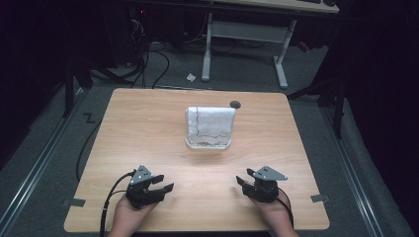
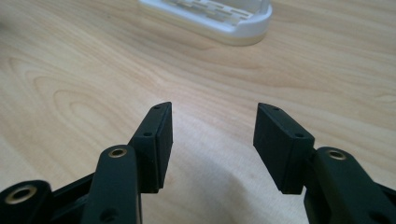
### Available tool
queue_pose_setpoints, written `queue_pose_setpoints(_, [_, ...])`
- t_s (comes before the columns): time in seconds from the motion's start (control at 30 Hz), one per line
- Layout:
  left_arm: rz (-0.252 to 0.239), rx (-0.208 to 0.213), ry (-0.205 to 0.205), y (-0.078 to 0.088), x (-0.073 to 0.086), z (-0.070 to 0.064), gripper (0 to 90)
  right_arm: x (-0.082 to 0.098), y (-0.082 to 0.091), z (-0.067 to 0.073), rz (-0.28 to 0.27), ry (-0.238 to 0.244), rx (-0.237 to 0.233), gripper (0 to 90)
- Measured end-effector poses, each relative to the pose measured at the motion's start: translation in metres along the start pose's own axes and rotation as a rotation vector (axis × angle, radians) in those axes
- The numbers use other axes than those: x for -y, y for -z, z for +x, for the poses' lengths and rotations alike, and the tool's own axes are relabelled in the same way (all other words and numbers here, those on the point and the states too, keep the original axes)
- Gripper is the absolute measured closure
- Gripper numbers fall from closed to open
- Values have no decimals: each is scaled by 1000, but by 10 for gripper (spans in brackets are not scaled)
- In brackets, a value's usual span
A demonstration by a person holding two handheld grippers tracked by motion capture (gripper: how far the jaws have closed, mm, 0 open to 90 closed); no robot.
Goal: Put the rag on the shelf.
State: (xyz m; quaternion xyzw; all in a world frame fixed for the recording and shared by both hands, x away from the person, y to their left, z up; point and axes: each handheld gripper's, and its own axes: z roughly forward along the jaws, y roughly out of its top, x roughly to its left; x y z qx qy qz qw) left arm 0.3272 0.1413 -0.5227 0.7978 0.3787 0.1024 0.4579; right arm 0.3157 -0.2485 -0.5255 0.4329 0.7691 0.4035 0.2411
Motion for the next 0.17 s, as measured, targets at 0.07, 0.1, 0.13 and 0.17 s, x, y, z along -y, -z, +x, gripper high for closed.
queue_pose_setpoints(0.07, [14, -13, -12, -3, 1, 0, 452, -3, -2, -1, -12, 8, 2, 474])
queue_pose_setpoints(0.1, [15, -16, -12, -3, 2, 1, 449, -3, -2, 0, -10, 6, 2, 474])
queue_pose_setpoints(0.13, [12, -17, -10, -2, 2, 2, 446, -2, -3, 0, -6, 8, -1, 474])
queue_pose_setpoints(0.17, [5, -19, -6, -1, 3, 3, 440, -2, -4, 0, -2, 10, -8, 472])
